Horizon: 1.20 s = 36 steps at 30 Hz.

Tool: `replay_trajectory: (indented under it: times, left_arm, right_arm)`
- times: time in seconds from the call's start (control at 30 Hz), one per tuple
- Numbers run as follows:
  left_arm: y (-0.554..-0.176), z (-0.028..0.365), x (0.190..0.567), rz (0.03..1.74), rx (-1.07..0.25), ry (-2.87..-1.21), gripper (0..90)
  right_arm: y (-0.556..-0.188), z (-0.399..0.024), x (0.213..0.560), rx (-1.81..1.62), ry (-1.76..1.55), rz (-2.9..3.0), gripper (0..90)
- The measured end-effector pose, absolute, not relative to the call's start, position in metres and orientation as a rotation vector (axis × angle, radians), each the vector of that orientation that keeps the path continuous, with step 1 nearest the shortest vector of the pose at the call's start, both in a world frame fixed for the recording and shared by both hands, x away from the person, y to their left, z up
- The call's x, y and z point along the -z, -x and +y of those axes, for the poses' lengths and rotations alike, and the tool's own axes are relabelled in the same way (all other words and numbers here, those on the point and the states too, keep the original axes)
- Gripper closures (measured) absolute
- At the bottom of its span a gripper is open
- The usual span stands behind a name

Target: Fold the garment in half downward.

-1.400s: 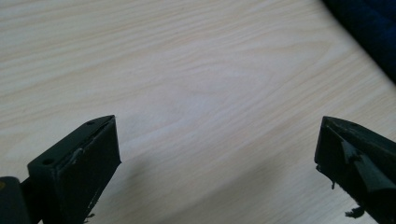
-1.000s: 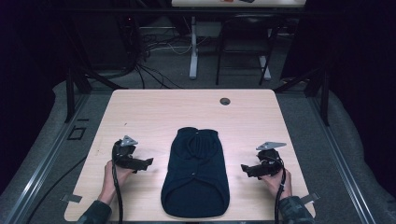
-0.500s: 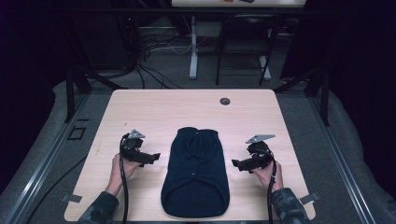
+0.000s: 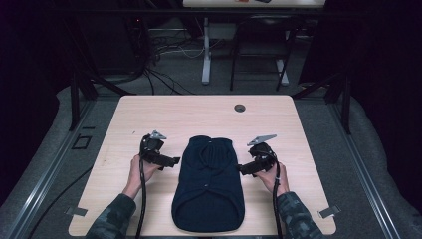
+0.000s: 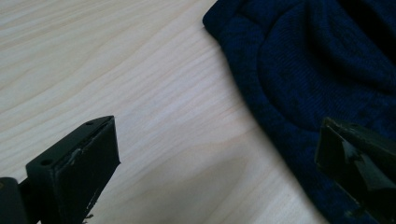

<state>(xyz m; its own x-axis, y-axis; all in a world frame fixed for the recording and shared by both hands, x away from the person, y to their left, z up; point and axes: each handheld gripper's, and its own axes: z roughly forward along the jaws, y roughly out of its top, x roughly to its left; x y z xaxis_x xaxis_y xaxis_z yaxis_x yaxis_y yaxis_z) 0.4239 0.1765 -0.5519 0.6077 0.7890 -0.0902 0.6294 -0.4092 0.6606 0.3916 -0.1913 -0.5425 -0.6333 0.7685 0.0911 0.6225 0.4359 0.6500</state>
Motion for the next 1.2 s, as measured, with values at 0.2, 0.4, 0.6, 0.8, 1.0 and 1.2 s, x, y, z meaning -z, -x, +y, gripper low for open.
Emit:
replay_trajectory:
  times: [0.2, 0.4, 0.6, 0.8, 1.0, 1.2]
  left_arm:
    - [-0.429, 0.164, 0.552, 1.119, -0.317, -2.143, 0.3]
    - [-0.436, 0.153, 0.552, 1.123, -0.315, -2.133, 0.3]
    - [-0.443, 0.145, 0.553, 1.126, -0.306, -2.137, 0.4]
    - [-0.450, 0.140, 0.557, 1.143, -0.304, -2.143, 0.3]
    - [-0.457, 0.135, 0.561, 1.158, -0.282, -2.154, 1.0]
    - [-0.463, 0.128, 0.565, 1.176, -0.282, -2.161, 1.1]
  right_arm:
    - [-0.402, -0.180, 0.542, -0.990, -1.216, 2.461, 6.2]
    - [-0.412, -0.170, 0.543, -1.004, -1.222, 2.452, 8.0]
    - [-0.423, -0.164, 0.545, -1.001, -1.242, 2.447, 11.7]
    - [-0.435, -0.161, 0.550, -1.008, -1.281, 2.431, 13.8]
    - [-0.444, -0.155, 0.551, -0.990, -1.295, 2.426, 17.0]
    - [-0.453, -0.149, 0.554, -0.953, -1.309, 2.432, 21.7]
